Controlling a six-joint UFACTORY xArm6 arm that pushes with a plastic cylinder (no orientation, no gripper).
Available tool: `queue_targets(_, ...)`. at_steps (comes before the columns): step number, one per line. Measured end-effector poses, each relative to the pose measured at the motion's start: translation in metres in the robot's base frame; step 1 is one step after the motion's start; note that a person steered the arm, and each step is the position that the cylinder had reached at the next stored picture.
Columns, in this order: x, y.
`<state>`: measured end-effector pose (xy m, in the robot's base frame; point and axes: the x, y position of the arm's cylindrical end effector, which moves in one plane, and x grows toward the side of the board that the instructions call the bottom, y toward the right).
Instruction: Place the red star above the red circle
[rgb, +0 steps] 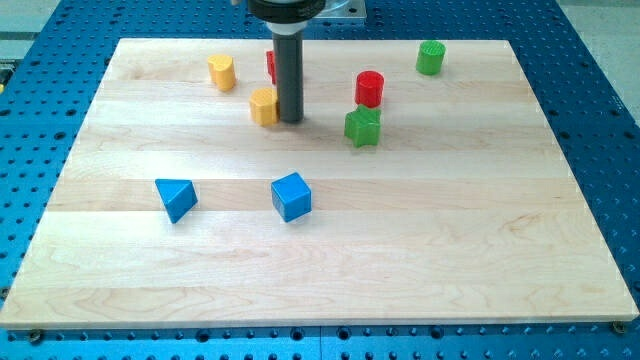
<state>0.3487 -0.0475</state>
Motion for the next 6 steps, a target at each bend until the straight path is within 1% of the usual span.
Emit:
queue_targets(1, -0.016, -0.024)
queue_targets(2, -0.067, -0.024)
queue_targets(3, -0.084, -0.024)
queue_targets(4, -0.105, -0.059)
queue_targets(6, -0.104, 0.039)
